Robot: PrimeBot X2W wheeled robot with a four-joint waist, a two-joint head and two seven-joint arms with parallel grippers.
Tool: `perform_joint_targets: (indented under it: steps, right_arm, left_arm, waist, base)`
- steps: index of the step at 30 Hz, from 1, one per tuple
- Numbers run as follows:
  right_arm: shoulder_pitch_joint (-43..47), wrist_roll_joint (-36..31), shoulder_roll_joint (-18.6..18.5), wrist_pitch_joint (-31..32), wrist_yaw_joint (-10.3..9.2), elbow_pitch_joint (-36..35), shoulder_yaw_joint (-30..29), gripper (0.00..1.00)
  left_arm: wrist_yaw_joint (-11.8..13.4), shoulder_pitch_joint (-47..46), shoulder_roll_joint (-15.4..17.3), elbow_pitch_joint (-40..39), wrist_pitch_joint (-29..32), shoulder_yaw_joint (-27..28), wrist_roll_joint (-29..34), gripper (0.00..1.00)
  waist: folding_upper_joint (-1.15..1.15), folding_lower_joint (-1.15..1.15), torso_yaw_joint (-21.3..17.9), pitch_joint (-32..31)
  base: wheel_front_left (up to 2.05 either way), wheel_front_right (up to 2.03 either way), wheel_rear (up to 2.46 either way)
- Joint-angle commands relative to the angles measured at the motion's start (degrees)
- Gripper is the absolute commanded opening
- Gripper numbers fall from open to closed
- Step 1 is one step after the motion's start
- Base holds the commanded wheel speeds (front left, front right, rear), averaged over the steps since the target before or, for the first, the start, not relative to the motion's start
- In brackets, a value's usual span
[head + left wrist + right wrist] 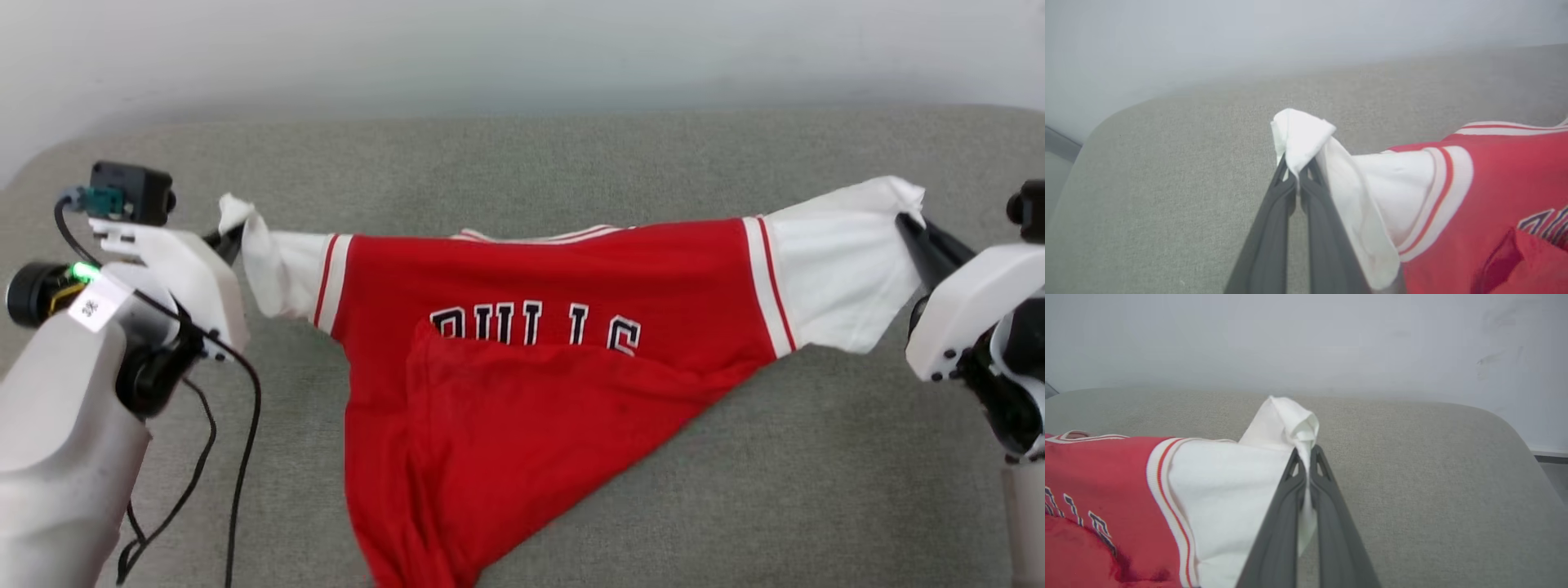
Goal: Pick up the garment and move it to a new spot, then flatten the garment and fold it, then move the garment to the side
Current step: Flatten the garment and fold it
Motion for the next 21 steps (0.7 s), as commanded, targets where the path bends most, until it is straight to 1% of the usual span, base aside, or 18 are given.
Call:
perform_joint_targets:
  steps: [1, 4, 11, 16, 21]
  right_arm:
    - [-1.91, -0.83, -0.57, -0.41, -0.08, 0.78, -0.28, 0.00]
    - [-5.69, -1.88, -1.25, -1.17, -0.09, 3.38, -0.57, 0.00]
    - [-17.49, -3.67, -1.09, -4.80, -0.08, 11.08, 0.59, 0.00]
    - [-28.24, -5.06, 0.11, -8.48, -0.08, 17.78, 1.09, 0.00]
    - [-39.77, -7.86, 0.54, -12.13, -0.08, 23.17, 1.33, 0.00]
  left_arm:
    - [0.45, -2.15, 0.05, 0.60, -1.28, 0.47, 0.70, 0.00]
    - [0.45, -5.54, -1.35, 2.15, -4.47, 0.40, 1.78, 0.00]
    - [0.25, -15.83, -3.63, 7.84, -12.05, 0.86, 4.09, 0.00]
    - [0.49, -24.25, -4.12, 12.84, -17.39, 1.45, 5.62, 0.00]
    - [0.81, -33.00, -3.44, 16.65, -21.26, 0.95, 8.25, 0.00]
  waist:
    - [0.00, -0.01, 0.53, -1.22]
    - [0.00, -0.01, 0.79, -2.00]
    - [0.00, -0.01, 0.51, -1.64]
    - [0.00, -0.01, -0.25, 1.20]
    - [0.00, -0.01, -0.92, 5.65]
  base:
    - [0.00, 0.00, 0.00]
    - [0.00, 0.00, 0.00]
    - [0.00, 0.00, 0.00]
    - [0.00, 0.00, 0.00]
    - [0.00, 0.00, 0.00]
